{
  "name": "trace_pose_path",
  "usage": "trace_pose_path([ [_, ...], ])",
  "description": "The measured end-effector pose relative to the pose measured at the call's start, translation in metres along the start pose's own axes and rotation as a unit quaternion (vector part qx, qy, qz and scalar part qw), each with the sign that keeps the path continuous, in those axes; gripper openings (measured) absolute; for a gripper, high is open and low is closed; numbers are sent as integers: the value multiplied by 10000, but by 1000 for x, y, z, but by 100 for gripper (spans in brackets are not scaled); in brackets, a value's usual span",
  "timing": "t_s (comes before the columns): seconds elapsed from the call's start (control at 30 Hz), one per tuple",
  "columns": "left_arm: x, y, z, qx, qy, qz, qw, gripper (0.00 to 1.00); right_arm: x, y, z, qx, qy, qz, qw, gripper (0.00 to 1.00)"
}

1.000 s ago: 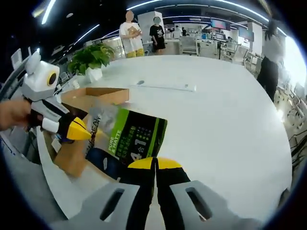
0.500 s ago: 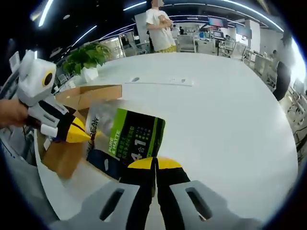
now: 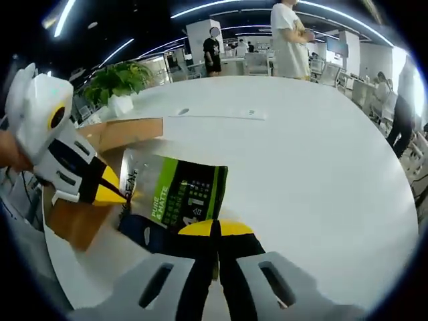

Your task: Operate the shoe box by opening the lid, removing the specified soft item, and placing it in the target area until the item is outside and the box remains undamaged.

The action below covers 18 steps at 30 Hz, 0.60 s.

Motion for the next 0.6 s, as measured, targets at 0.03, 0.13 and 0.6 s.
trace_pose_path([
  [0.03,-1,2,-1,-63,82,11,9999,0,1,1,-1,11,8,5,10000,0],
  [0.13,-5,6,-6,-352,379,103,9986,0,-3,2,-4,31,-33,56,10000,0],
  [0.6,-8,20,-9,-553,530,0,9971,1,-2,15,-18,50,-589,-52,9982,0],
])
Point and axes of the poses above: the point that each gripper's makers call its tool centre point, and the gripper's own axes: y roughly forward along the fingers, x roughly to its right, z roughly out of its top, the point moved 2 cm from there along -y, roughly backward along the fingers, and after that the axes turned 12 degrees about -z, right-handed, at the moved point
